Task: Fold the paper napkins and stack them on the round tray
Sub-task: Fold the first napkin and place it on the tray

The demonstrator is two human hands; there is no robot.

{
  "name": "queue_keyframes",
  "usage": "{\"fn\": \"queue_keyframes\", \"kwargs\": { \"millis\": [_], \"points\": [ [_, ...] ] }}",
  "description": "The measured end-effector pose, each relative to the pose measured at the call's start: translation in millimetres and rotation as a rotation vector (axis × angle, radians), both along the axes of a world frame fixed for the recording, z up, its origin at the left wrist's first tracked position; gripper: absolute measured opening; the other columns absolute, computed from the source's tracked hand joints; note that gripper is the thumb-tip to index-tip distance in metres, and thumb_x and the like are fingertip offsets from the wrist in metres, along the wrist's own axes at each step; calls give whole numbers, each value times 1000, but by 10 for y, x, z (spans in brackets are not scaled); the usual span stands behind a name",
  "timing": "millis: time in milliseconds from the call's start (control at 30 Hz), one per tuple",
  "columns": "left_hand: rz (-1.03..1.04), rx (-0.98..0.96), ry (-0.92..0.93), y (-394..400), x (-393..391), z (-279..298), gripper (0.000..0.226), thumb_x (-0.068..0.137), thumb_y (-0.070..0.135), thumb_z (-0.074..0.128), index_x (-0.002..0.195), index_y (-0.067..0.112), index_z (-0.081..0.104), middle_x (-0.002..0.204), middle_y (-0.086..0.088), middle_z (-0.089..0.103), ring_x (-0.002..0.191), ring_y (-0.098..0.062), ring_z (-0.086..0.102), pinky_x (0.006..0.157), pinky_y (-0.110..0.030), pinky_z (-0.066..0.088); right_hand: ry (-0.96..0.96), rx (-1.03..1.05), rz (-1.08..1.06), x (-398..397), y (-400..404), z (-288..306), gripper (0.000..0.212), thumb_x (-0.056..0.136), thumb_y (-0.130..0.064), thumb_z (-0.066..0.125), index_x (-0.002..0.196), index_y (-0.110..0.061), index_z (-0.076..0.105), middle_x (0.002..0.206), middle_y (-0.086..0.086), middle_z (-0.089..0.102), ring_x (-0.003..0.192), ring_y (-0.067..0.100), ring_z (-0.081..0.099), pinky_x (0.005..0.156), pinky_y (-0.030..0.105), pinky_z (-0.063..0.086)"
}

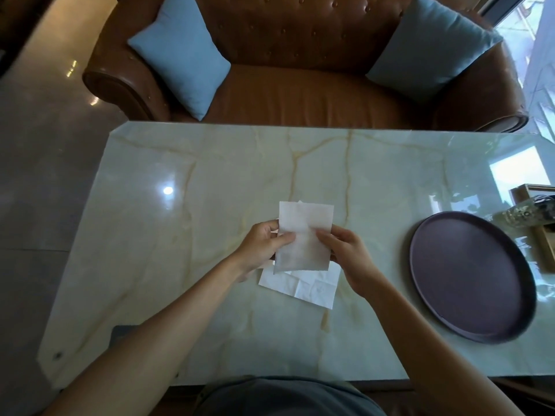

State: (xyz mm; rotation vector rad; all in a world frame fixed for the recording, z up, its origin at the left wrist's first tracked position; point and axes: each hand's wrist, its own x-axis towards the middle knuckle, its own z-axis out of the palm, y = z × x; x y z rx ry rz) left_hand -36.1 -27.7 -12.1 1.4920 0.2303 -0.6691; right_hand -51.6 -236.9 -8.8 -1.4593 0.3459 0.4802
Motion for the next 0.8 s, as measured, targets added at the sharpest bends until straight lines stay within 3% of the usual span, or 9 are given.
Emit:
{"fn": "queue_keyframes", "kwargs": {
  "millis": [100, 267, 333, 400, 500, 600, 700, 800],
  "points": [
    [57, -25, 9, 23, 35, 59, 19, 94, 19, 66, 105, 29, 78, 95, 6, 79, 84, -11, 75, 64, -24, 56, -28, 31, -29, 36, -21, 48, 28, 98, -5, 58, 101, -18, 82, 100, 5, 79, 90, 18, 74, 71, 23, 57],
    [67, -116, 33, 94, 128, 151, 40, 96, 3, 45, 92, 26, 78, 86, 5, 75, 62, -13, 65, 56, -25, 53, -14, 118, -69, 125, -12, 147, 37, 94, 4, 49, 81, -15, 77, 86, 7, 74, 70, 15, 66, 61, 23, 53],
    [51, -147, 12, 123, 147, 185, 44, 97, 1, 41, 89, 25, 77, 88, 1, 74, 63, -17, 64, 58, -27, 54, -16, 113, -79, 147, -1, 164, 38, 95, 3, 47, 78, -16, 75, 82, 4, 71, 66, 14, 61, 59, 23, 50],
    [21, -122, -35, 124, 154, 217, 48, 98, -1, 38, 88, 25, 77, 95, -4, 73, 71, -21, 64, 63, -30, 55, 9, 124, -113, 176, 20, 169, 32, 97, -6, 47, 83, -18, 74, 86, 4, 70, 69, 16, 62, 60, 25, 51],
    [-29, -28, -127, 101, 154, 240, 51, 98, -1, 37, 85, 27, 78, 89, 6, 76, 73, -12, 66, 62, -26, 55, 87, 198, -171, 217, 63, 178, 19, 97, -25, 57, 102, -16, 73, 99, 13, 71, 80, 23, 68, 69, 37, 57],
    [-66, 17, -198, 97, 144, 270, 50, 98, -2, 42, 86, 29, 79, 85, 14, 75, 69, -2, 66, 59, -17, 51, 25, 165, -72, 229, 88, 179, 33, 93, -37, 66, 110, -10, 72, 107, 17, 71, 97, 29, 70, 87, 49, 56],
    [-44, 34, -227, 133, 149, 279, 50, 96, -3, 43, 85, 31, 79, 85, 14, 75, 69, -2, 66, 59, -18, 50, 66, 215, -32, 266, 70, 215, 42, 93, -52, 58, 105, -16, 76, 106, 14, 73, 97, 27, 69, 84, 44, 54],
    [-33, 67, -234, 171, 141, 264, 50, 94, -1, 42, 84, 31, 79, 82, 15, 73, 67, -5, 61, 60, -21, 47, 193, 258, -15, 339, 36, 248, 65, 91, -66, 45, 115, -13, 73, 107, 16, 73, 93, 28, 69, 78, 41, 51]
  ]
}}
